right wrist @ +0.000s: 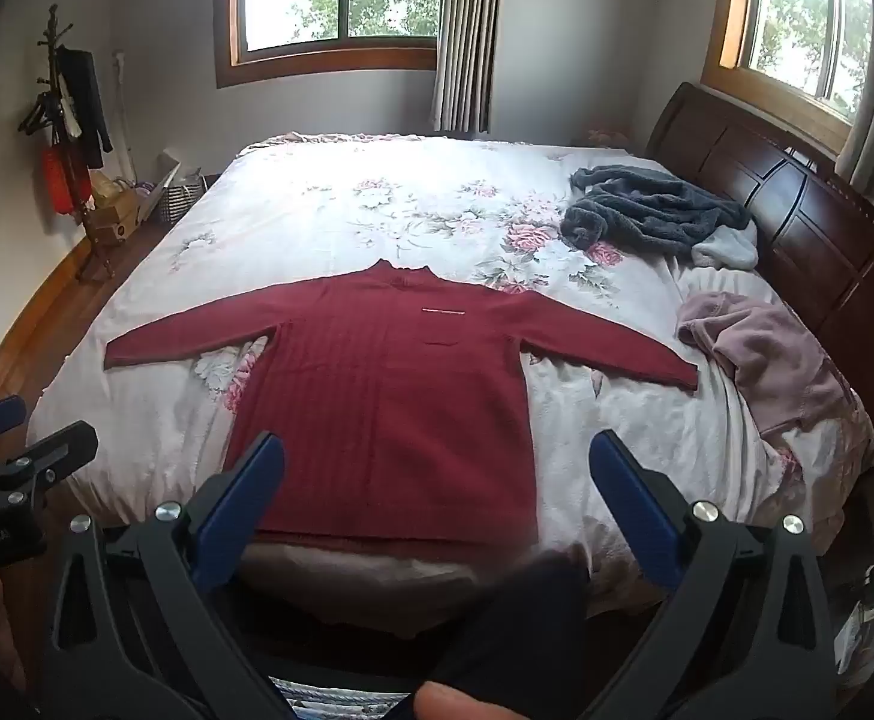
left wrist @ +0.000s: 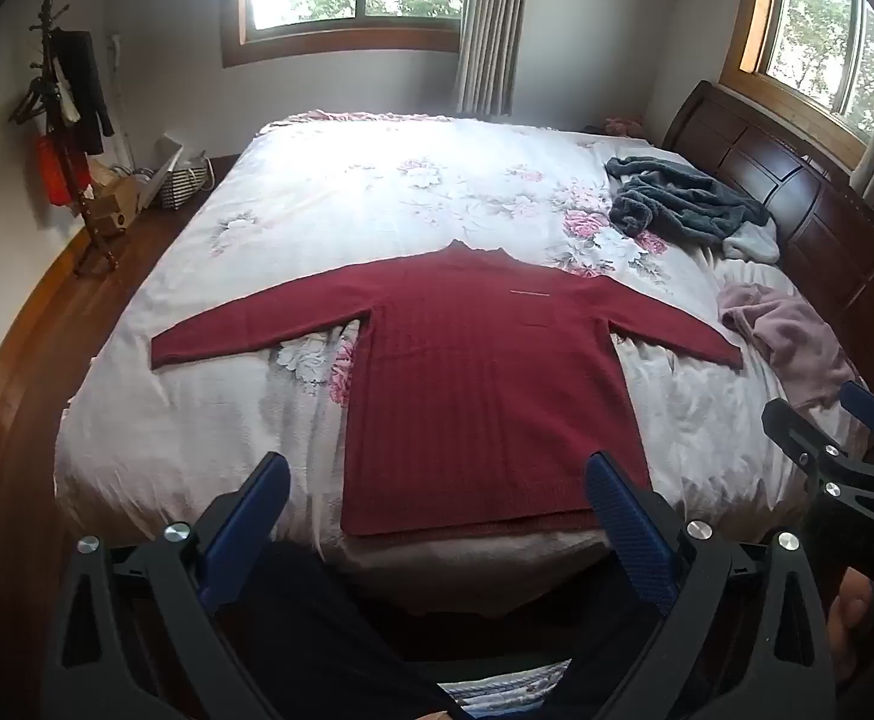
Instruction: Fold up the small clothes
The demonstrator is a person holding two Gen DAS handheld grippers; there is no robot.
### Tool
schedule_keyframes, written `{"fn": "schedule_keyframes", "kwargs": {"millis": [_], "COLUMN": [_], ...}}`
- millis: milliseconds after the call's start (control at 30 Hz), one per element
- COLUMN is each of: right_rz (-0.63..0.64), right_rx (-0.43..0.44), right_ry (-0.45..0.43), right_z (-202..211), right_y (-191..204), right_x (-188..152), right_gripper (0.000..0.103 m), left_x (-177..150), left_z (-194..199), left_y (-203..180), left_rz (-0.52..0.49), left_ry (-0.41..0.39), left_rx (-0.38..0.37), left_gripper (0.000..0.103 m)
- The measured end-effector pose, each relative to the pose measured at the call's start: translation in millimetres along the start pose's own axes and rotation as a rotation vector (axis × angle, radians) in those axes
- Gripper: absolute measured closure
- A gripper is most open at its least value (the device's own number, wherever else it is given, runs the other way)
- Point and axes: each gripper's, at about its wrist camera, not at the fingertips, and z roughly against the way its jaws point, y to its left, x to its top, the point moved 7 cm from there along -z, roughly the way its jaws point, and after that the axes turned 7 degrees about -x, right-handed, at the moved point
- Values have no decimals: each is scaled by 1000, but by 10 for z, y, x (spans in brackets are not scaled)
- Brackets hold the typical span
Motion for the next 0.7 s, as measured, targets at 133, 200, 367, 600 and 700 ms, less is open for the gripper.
{"fn": "schedule_keyframes", "kwargs": {"millis": [133, 200, 367, 600, 700], "right_rz": [-1, 1, 2, 6, 3], "right_rx": [1, -2, -3, -7, -10], "right_ry": [-3, -3, -4, -9, -10], "right_z": [3, 3, 9, 24, 25], "right_y": [-8, -6, -13, -26, -94], "right_x": [0, 2, 2, 4, -37], "right_gripper": [3, 3, 3, 3, 3], "left_x": [2, 5, 4, 59, 43], "left_z": [0, 0, 0, 53, 33], "left_y": [4, 12, 9, 128, 115], "left_rz": [-1, 1, -2, 4, 4], "left_ry": [1, 0, -2, -1, 0], "left_rx": [2, 2, 2, 0, -4], "left_gripper": [4, 4, 4, 4, 4]}}
